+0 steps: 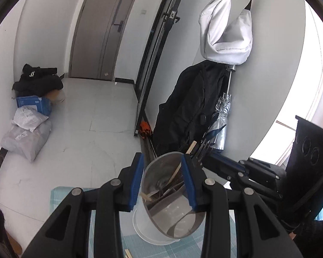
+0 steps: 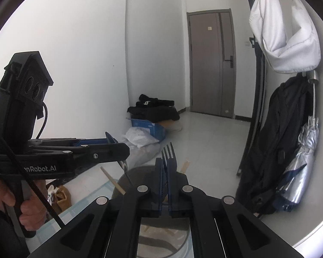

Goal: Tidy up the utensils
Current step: 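Lower the spoon and fork into the white caddy and open both grippers, then move both grippers back over the remaining chopsticks on the cloth, then lower the right gripper onto a chopstick and close on it, then lower the left gripper onto another chopstick and close on it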

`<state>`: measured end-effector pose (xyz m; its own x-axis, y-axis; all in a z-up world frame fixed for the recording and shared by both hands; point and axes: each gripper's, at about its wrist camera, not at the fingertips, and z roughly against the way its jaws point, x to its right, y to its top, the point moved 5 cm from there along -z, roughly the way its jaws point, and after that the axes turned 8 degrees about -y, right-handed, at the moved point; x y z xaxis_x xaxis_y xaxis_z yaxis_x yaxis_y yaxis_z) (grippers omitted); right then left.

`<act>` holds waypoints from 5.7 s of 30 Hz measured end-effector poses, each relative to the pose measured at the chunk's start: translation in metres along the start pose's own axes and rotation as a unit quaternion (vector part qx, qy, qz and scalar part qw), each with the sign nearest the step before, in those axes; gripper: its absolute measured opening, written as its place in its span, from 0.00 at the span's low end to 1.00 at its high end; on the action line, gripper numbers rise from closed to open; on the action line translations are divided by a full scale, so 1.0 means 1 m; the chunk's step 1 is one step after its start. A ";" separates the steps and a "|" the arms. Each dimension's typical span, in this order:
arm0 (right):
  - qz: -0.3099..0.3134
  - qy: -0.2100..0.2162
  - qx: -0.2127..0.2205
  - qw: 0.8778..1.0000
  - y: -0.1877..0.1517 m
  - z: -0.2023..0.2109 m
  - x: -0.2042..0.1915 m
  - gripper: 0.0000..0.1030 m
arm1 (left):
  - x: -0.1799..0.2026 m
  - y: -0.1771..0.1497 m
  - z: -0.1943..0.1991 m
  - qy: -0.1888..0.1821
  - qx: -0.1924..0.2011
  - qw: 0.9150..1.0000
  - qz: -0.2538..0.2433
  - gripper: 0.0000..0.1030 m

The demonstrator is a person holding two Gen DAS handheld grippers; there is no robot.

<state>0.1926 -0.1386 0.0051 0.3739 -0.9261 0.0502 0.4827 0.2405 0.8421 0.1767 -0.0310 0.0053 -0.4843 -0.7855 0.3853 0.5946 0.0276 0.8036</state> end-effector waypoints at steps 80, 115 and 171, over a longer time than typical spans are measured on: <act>-0.048 -0.024 -0.263 0.963 -0.135 0.034 -0.086 0.92 | -0.039 -0.128 0.159 0.274 0.033 0.951 0.137 0.94; 0.073 -0.027 -0.356 0.931 -0.178 -0.028 -0.126 0.25 | -0.070 -0.140 0.161 0.250 0.022 0.934 0.255 0.94; -0.233 0.114 -0.265 0.929 -0.135 0.010 -0.031 0.06 | -0.065 -0.224 0.071 0.291 -0.268 0.894 0.208 0.94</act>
<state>0.1083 -0.1449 -0.1047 0.1552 -0.8946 -0.4191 0.9334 -0.0062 0.3589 0.0293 0.0579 -0.1671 0.1742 -0.9694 0.1728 0.9436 0.2146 0.2523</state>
